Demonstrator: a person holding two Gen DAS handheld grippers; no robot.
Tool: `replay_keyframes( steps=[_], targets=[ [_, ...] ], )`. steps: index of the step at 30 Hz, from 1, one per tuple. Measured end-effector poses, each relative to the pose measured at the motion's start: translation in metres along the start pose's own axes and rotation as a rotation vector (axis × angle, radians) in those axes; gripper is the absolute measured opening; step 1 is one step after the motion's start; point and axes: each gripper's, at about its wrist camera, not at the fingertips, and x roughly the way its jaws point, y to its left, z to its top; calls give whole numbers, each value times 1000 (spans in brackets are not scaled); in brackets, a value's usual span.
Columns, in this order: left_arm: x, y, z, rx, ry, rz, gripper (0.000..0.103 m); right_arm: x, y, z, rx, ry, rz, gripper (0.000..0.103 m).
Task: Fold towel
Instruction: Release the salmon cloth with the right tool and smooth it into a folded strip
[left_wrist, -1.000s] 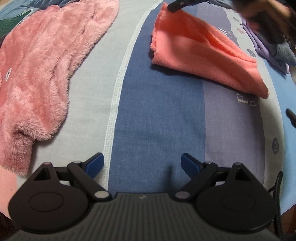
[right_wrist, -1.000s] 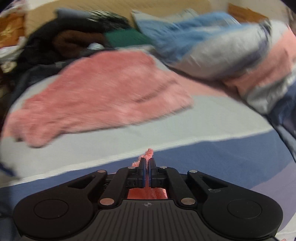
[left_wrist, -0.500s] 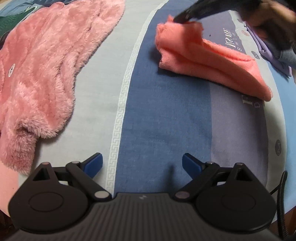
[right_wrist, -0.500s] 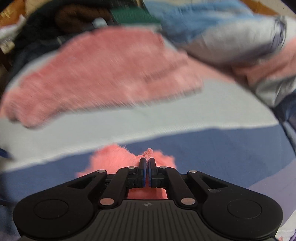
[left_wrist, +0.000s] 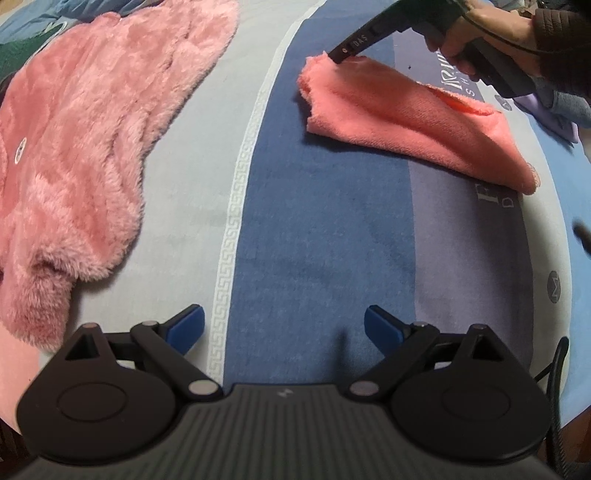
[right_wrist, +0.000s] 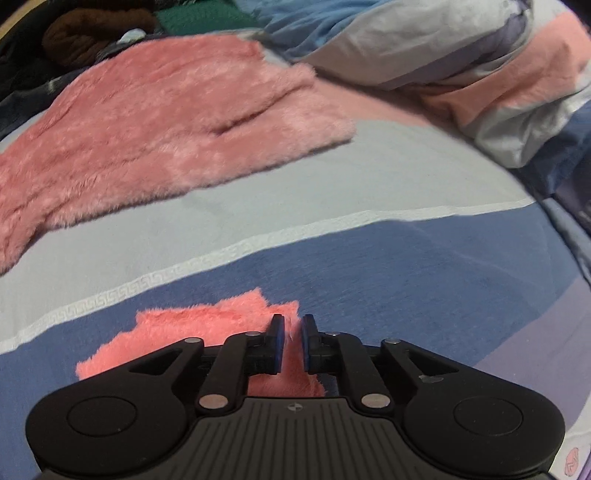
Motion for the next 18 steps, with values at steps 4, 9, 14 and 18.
replay_keyframes(
  steps=[4, 9, 14, 18],
  targets=[
    [-2, -5, 2, 14, 4, 5, 96, -31, -1, -6, 78, -108, -70, 34],
    [-3, -12, 7, 26, 9, 13, 98, -96, 3, -44, 219, -224, -194, 59],
    [-6, -22, 13, 56, 2, 9, 99, -142, 8, -120, 384, -158, -302, 60],
    [-5, -33, 18, 95, 5, 8, 99, -162, 6, -182, 582, -62, -349, 60]
  ],
)
